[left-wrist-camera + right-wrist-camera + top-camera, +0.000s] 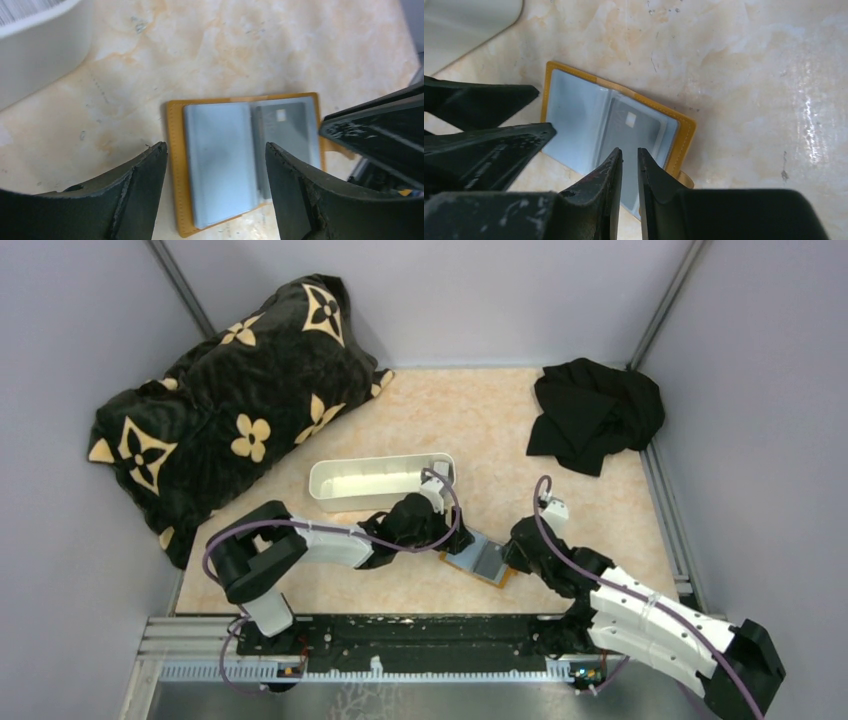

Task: Take the credit cards out of the card holder

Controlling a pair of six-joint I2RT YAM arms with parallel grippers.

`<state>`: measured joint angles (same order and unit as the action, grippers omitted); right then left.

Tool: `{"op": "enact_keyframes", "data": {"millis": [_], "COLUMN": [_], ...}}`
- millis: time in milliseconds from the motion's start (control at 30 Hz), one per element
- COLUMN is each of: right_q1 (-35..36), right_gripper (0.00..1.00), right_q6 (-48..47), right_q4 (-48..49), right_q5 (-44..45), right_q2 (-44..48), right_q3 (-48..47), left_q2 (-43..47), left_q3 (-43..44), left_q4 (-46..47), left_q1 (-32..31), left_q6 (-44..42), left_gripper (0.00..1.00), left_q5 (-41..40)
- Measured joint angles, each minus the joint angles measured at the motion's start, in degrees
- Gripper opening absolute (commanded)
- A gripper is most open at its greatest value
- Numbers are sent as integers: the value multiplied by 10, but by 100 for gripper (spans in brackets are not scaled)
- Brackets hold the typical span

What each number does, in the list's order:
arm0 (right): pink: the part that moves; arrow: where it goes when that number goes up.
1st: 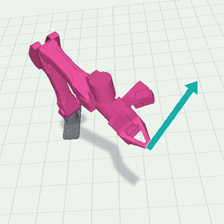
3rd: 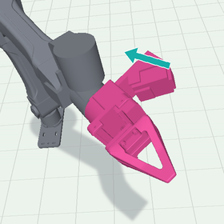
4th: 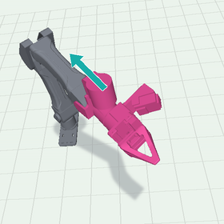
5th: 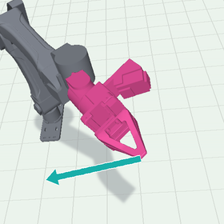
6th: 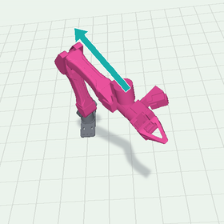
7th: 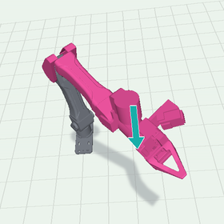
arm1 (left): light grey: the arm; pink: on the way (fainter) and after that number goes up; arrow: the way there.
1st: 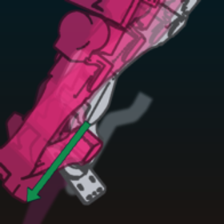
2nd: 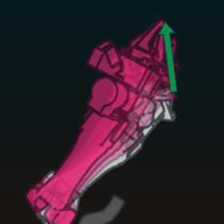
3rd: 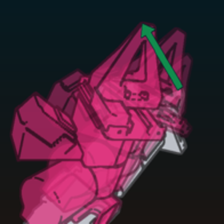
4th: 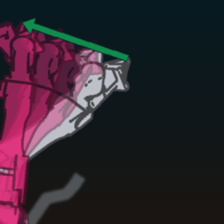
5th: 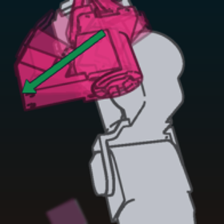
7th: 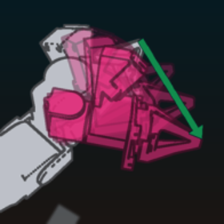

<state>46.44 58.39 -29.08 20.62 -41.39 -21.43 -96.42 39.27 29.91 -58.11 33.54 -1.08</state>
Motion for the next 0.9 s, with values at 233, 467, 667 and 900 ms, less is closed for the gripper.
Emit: {"op": "enact_keyframes", "data": {"millis": [233, 467, 667, 900], "right_q1": [-32, -37, -39, -39], "right_gripper": [18, 31, 32, 30], "right_q6": [19, 32, 34, 44], "right_q4": [56, 53, -4, -13], "right_q5": [-48, -63, -55, -61], "right_q2": [-5, -27, 17, 40], "right_q3": [39, 45, 30, 42], "left_q2": [-30, -29, -24, -16], "left_q3": [11, 10, 9, 5], "left_q4": [-6, -10, -18, -30], "left_q1": [9, 11, 14, 13], "left_q6": [-14, -10, 1, 9], "left_gripper": [78, 78, 77, 78], "left_q5": [-6, 6, 25, 40]}}
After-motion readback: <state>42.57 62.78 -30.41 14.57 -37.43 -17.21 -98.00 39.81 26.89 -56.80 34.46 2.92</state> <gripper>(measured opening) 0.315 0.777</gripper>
